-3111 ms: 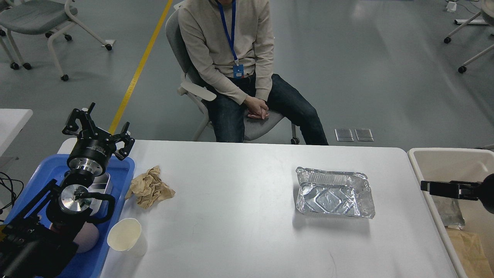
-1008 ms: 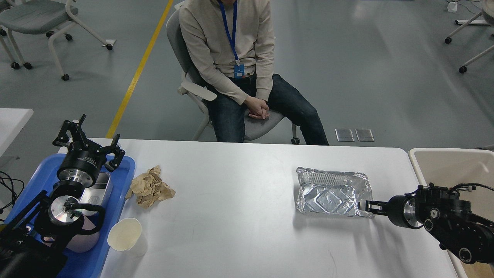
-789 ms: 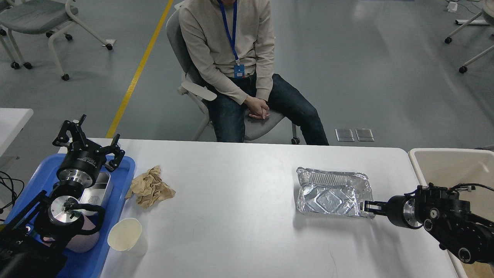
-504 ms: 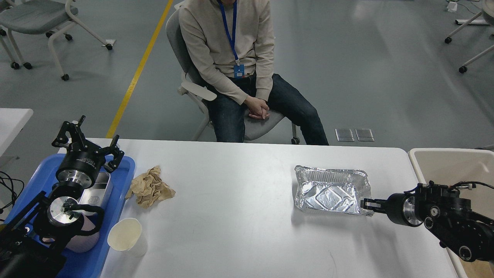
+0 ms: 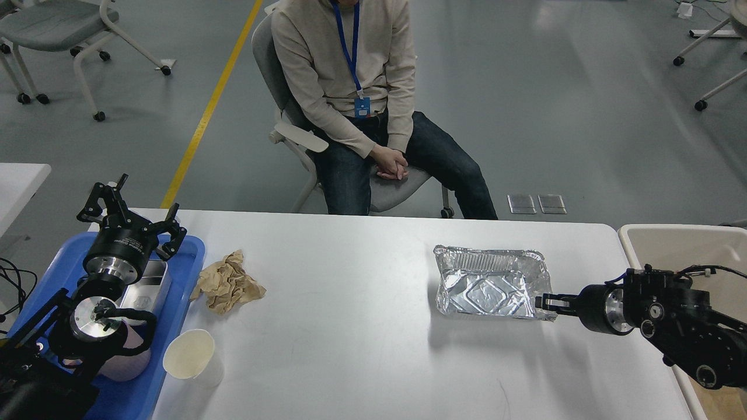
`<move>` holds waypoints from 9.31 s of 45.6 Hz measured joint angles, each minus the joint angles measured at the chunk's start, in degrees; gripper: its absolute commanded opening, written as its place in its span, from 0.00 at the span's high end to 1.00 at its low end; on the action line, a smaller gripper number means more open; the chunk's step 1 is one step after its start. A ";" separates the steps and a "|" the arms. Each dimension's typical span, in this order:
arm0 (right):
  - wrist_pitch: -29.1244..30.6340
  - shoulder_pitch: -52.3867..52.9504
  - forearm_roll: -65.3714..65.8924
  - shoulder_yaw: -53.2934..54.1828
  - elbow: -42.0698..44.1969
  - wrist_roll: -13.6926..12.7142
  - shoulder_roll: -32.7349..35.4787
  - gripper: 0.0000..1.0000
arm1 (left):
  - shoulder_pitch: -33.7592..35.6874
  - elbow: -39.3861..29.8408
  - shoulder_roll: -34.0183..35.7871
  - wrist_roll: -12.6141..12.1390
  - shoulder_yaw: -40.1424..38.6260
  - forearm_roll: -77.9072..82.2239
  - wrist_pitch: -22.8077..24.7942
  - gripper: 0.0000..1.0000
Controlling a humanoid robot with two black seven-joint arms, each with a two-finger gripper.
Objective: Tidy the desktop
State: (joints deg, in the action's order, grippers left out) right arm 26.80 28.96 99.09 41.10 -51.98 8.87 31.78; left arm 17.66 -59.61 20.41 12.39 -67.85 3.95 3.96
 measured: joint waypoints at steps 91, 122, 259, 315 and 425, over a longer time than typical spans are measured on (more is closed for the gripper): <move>6.65 18.92 -10.46 -14.46 -9.22 -2.14 -0.85 1.00 | 0.00 -1.58 1.21 0.00 -0.10 0.02 -1.42 0.04; 1.42 16.88 -12.46 -13.87 -5.01 -6.32 -6.81 1.00 | 0.13 -1.56 1.48 0.00 -0.01 0.01 -2.38 0.04; 1.41 16.38 -12.16 -14.71 -5.67 -6.50 -8.46 1.00 | -9.68 -18.04 43.43 -17.27 16.89 0.29 0.74 0.04; 1.41 15.54 -12.17 -14.74 -5.67 -6.41 -8.51 1.00 | -13.87 -29.77 57.89 -7.57 17.70 28.23 1.41 0.04; 1.24 15.25 -11.72 -14.63 -5.24 -6.41 -10.24 1.00 | -4.78 -30.53 39.97 -14.94 43.01 43.27 4.21 0.56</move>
State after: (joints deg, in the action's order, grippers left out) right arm 28.04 44.21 87.36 26.46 -57.22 2.46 21.54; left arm 12.88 -90.14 60.38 -2.55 -24.84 47.22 8.17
